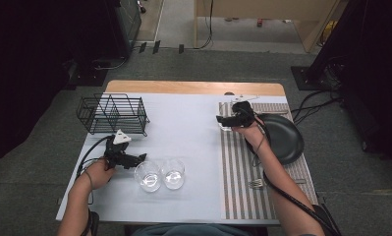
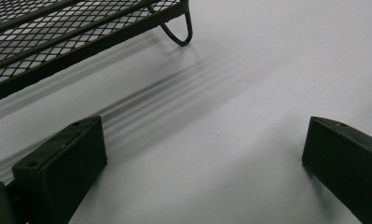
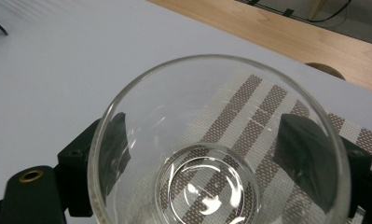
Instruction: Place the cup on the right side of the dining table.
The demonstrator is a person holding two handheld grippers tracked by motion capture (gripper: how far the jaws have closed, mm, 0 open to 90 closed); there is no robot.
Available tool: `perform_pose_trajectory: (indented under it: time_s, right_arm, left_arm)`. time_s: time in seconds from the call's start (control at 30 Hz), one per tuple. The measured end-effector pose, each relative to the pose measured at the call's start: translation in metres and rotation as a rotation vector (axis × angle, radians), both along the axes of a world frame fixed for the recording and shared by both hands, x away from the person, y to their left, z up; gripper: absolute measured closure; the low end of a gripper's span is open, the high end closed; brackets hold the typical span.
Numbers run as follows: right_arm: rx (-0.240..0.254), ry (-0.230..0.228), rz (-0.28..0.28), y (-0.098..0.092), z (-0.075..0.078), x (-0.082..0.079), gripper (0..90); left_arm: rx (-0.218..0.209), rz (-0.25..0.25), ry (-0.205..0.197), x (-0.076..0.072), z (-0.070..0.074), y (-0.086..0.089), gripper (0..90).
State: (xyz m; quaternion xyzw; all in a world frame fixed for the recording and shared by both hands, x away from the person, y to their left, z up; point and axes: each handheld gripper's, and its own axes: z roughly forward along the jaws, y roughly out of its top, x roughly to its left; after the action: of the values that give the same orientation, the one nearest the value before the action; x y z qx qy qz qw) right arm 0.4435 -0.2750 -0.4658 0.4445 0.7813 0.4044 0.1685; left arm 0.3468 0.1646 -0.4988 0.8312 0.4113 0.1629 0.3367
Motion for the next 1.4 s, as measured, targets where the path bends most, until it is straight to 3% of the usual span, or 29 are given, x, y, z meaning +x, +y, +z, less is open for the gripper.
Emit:
perform_pose_trajectory:
  time_s: [0.5, 0.73, 1.03, 1.4]
  right_arm:
    - [-0.017, 0.009, -0.003, -0.002, 0.014, -0.002, 14.8]
    - [-0.022, -0.014, 0.004, -0.004, 0.023, -0.003, 14.9]
    - [-0.003, -0.013, 0.000, -0.005, 0.032, -0.006, 15.0]
    - [-0.017, -0.020, 0.004, -0.007, 0.038, -0.010, 16.9]
  left_arm:
    - [0.000, 0.000, 0.000, 0.000, 0.000, 0.000, 0.0]
    - [0.000, 0.000, 0.000, 0.000, 0.000, 0.000, 0.0]
    - [0.001, 0.000, 0.000, 0.000, 0.000, 0.000, 0.0]
    - [0.001, -0.001, 0.000, 0.000, 0.000, 0.000, 0.0]
